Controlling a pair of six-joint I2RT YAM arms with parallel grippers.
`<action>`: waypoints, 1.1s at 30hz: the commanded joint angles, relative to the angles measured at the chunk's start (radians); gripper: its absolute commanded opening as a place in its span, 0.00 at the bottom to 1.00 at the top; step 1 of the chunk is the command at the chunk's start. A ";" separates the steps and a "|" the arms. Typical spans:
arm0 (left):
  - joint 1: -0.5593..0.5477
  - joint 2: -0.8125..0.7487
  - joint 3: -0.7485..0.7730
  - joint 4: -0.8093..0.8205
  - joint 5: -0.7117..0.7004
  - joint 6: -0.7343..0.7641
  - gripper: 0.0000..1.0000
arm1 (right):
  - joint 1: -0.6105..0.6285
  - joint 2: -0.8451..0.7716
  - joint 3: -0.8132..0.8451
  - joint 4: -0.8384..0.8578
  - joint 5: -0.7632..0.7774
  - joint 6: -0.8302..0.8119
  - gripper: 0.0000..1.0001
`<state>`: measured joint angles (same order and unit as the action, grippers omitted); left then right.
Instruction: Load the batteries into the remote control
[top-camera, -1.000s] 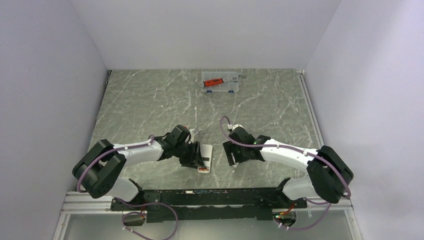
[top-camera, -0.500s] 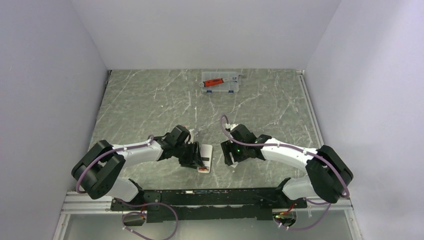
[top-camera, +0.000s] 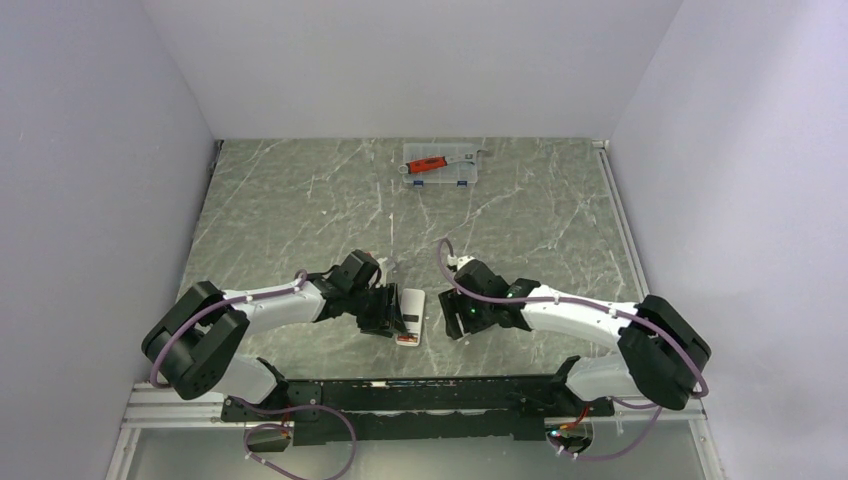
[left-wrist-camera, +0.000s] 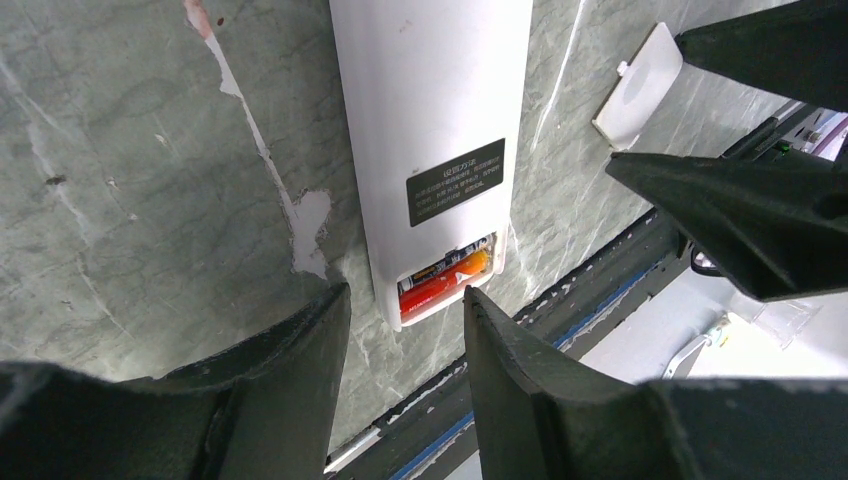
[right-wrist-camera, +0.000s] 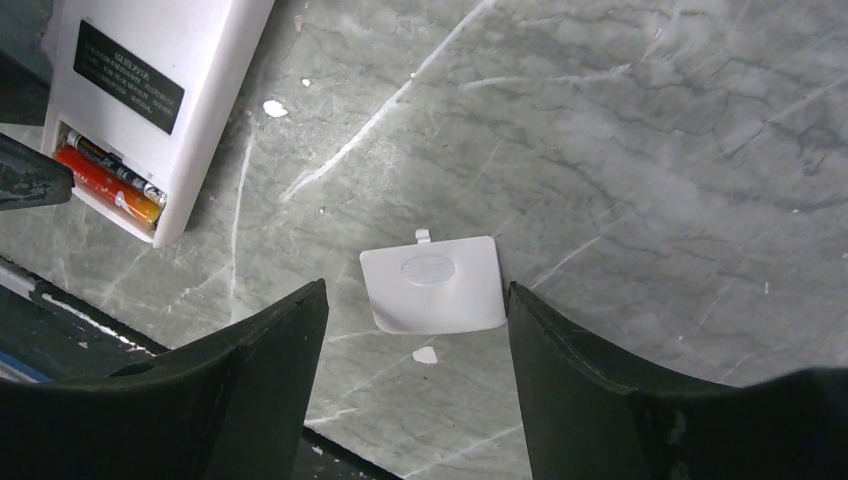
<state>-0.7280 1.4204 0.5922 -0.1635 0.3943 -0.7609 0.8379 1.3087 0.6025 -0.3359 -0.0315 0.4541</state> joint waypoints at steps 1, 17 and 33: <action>-0.006 -0.016 -0.011 -0.004 -0.018 0.020 0.52 | 0.057 -0.010 -0.012 -0.039 0.082 0.067 0.68; -0.006 -0.013 -0.009 -0.002 -0.015 0.024 0.51 | 0.197 -0.109 -0.107 0.021 0.347 0.251 0.70; -0.006 -0.018 -0.001 -0.004 -0.011 0.009 0.51 | 0.305 -0.074 -0.130 0.150 0.442 0.186 0.71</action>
<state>-0.7280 1.4200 0.5922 -0.1631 0.3946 -0.7536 1.1114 1.2186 0.4824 -0.2462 0.3672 0.6552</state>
